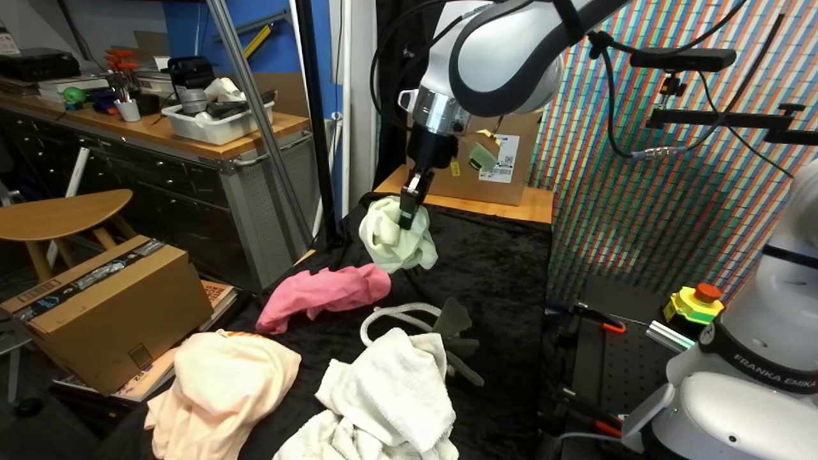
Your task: Group up all the objects on the table
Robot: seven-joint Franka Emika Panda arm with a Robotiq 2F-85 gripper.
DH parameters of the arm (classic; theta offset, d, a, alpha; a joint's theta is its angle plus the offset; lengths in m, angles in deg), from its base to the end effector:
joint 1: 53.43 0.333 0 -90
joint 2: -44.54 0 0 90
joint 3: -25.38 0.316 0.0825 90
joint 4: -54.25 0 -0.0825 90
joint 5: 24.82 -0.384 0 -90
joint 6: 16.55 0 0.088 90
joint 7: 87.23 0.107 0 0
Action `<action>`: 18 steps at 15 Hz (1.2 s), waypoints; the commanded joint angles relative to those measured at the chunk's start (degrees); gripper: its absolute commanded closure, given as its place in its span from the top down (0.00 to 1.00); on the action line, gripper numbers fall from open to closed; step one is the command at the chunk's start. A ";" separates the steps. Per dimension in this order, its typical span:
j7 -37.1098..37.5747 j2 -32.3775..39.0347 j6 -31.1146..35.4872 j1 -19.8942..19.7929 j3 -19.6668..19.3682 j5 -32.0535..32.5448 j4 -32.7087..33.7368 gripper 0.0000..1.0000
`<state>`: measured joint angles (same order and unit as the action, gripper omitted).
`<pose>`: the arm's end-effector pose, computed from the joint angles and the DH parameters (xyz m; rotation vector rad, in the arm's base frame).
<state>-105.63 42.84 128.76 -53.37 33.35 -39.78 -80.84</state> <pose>0.5121 0.0693 0.3605 -2.9514 -0.3889 -0.3306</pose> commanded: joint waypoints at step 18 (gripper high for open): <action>-24.72 -1.17 -20.92 7.82 -0.43 0.99 0.99 0.35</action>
<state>-131.20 41.24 106.73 -46.33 32.87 -40.16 -80.79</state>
